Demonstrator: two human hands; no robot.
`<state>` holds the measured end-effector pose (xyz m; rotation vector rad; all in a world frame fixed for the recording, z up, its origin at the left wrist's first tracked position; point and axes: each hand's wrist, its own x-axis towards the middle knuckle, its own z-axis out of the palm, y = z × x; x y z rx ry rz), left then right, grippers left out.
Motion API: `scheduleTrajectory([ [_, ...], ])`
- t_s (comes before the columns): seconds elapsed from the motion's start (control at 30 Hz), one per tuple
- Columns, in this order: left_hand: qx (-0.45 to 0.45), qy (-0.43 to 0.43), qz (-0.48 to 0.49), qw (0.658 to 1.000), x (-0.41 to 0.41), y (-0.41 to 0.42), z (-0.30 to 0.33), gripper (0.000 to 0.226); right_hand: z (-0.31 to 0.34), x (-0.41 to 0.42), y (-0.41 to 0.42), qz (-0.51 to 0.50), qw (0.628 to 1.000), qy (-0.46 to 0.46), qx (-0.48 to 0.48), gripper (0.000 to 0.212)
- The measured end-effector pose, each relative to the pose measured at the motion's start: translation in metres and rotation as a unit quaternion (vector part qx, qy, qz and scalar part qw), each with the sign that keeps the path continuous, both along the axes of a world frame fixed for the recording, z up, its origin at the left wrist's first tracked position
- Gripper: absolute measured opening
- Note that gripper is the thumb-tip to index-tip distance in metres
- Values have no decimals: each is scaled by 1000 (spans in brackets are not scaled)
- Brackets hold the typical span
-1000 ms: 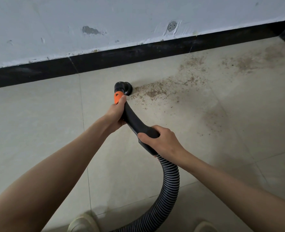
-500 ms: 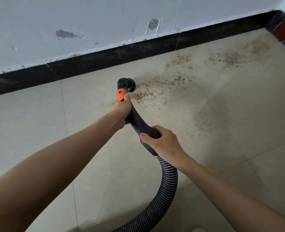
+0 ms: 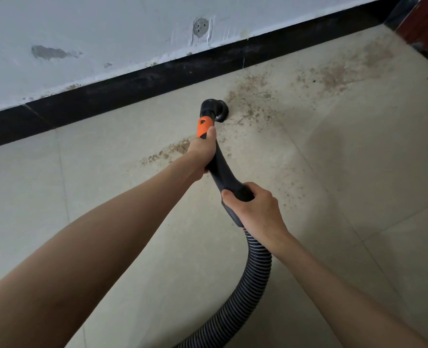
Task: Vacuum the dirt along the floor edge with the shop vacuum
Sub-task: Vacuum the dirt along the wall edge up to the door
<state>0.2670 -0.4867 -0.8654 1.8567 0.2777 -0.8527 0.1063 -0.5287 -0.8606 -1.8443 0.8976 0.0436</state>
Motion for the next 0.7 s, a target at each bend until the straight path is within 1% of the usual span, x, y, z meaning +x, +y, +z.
scheduleTrajectory([
  [0.1,6,-8,-21,1000,5,-12,0,44,-5,6,-9,-10,1000,-10,4,26],
  [0.3,19,-41,-44,998,19,-26,2,41,-12,20,-18,-40,995,-42,77,25],
  [0.37,32,-48,-49,997,23,-21,2,41,-14,22,-16,-35,994,-48,91,24],
  [0.43,45,-51,-42,997,26,-10,3,40,-13,26,-11,-18,994,-49,95,26],
  [0.57,39,-42,6,998,30,29,4,39,-8,32,12,32,994,-40,98,31],
  [0.7,26,-26,77,996,26,85,3,46,-1,37,41,139,989,-21,51,29],
])
